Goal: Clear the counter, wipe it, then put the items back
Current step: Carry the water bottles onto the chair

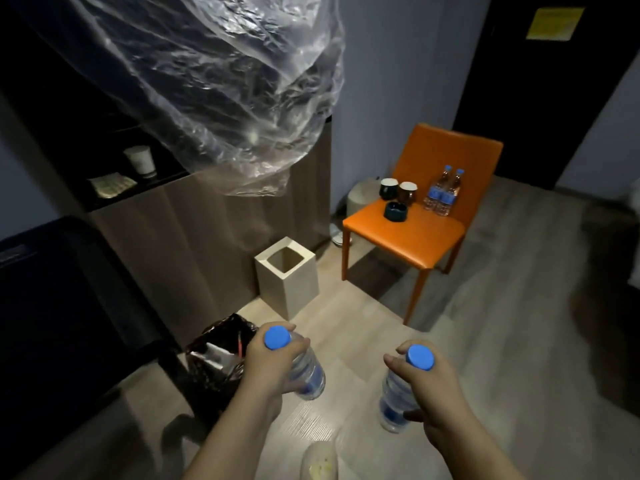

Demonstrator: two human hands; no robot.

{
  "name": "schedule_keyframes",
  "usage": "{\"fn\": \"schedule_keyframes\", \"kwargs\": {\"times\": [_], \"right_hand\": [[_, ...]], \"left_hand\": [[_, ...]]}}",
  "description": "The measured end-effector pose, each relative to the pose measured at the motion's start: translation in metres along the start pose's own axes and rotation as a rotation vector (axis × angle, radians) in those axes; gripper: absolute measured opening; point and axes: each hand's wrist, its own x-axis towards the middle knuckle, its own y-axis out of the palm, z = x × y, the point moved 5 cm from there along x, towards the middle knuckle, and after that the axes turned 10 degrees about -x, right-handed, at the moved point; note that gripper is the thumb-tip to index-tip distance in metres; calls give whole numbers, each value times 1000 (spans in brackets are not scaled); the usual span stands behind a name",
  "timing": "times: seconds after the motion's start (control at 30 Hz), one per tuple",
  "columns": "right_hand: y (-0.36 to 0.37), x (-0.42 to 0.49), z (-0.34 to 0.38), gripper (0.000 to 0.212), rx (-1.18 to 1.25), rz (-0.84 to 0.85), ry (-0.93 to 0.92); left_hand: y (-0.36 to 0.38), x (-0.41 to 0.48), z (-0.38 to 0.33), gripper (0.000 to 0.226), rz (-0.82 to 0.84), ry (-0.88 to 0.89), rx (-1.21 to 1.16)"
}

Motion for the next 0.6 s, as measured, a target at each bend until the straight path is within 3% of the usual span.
{"fn": "schedule_keyframes", "kwargs": {"times": [0.3, 0.47, 0.6], "right_hand": [[-5, 180, 76, 15, -1, -43, 22], [-26, 264, 123, 13, 34, -79, 29], [-50, 325, 138, 12, 88, -125, 52]], "left_hand": [[132, 166, -47, 38, 98, 23, 96], [214, 236, -73, 26, 133, 52, 171], [275, 283, -78, 30, 180, 54, 231]]}}
